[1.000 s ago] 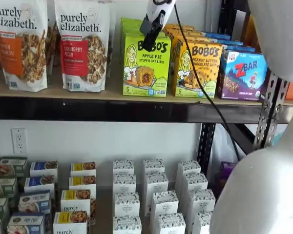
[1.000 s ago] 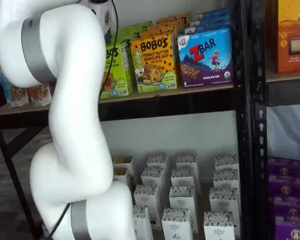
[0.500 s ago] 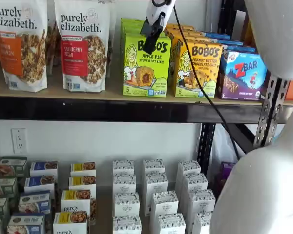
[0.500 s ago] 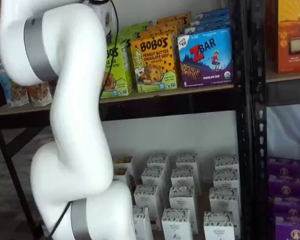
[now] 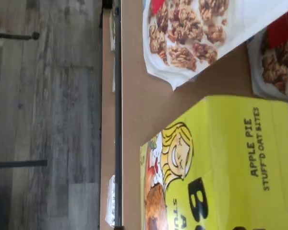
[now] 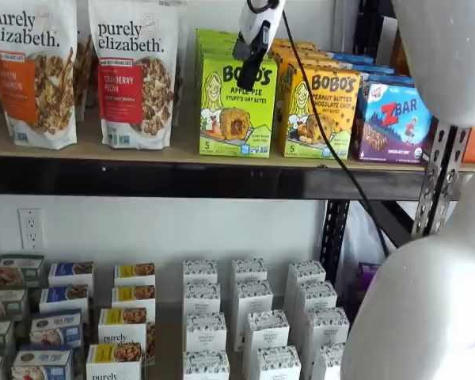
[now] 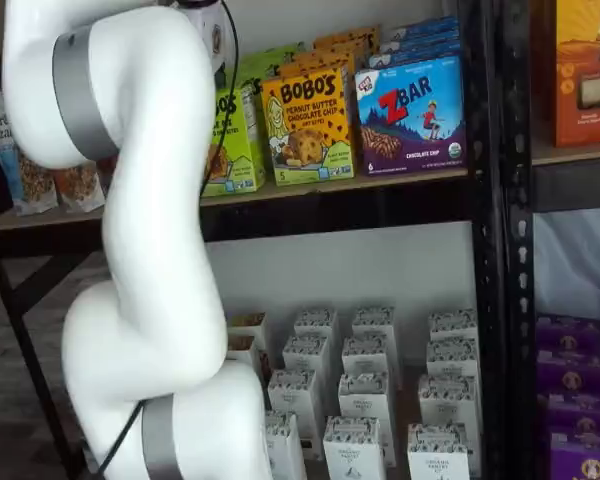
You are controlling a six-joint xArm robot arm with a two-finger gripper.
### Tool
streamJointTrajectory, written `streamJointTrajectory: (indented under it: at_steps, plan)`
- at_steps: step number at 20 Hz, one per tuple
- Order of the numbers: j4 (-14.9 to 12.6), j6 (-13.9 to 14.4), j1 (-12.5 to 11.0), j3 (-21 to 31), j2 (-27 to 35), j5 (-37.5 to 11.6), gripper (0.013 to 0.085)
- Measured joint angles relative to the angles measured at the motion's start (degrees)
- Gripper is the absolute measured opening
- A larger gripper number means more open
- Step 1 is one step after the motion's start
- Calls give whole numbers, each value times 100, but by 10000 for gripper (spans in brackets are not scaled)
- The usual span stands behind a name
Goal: Pick the green box on the top shelf, the fourth from the left
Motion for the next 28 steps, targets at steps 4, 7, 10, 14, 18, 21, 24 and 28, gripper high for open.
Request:
streamJointTrajectory:
  at_steps: [4,7,10,14,18,21,24,28]
  plan:
    - [-93,18,28,-9,18,31,850]
    - [-115,26,39,-32,43,74,850]
    - [-120,33,45,-97,90,159,850]
    - [-173,57,73,-141,123,202,850]
    - [-225,79,97,-211,169,270,850]
    - [-313,101,126,-268,209,330,850]
    - [-384,115,146,-310,242,383,850]
    - [-445,126,165,-325,260,418,850]
